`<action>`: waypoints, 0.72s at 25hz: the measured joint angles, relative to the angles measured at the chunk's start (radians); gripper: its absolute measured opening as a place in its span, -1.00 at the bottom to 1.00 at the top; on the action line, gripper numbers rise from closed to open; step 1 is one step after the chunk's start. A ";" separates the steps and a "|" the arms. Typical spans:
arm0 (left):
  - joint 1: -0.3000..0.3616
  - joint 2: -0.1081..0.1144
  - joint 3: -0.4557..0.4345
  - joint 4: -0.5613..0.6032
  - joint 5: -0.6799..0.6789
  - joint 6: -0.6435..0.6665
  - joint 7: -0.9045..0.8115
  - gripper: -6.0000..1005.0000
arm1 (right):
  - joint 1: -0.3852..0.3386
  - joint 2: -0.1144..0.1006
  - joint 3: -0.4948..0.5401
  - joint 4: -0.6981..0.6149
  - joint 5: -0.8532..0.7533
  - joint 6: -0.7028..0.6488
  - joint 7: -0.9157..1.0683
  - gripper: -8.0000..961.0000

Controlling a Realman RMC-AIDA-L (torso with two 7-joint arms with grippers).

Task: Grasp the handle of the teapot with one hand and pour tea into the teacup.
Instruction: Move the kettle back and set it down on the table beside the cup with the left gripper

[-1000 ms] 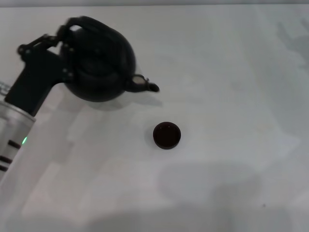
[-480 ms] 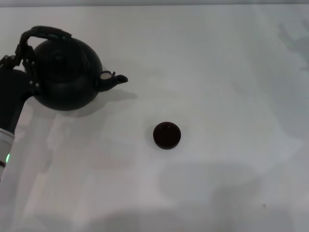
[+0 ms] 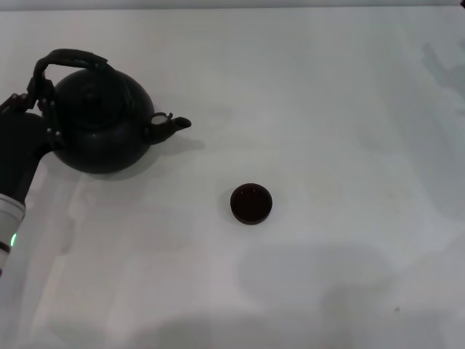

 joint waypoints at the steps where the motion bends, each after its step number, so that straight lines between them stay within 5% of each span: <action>1: 0.000 0.000 -0.001 -0.001 -0.001 -0.009 -0.023 -0.71 | -0.004 0.000 0.000 0.001 0.000 0.004 0.000 0.75; 18: 0.001 0.000 -0.005 -0.003 -0.004 -0.082 -0.031 -0.66 | -0.014 -0.004 0.004 -0.002 0.000 0.020 -0.001 0.75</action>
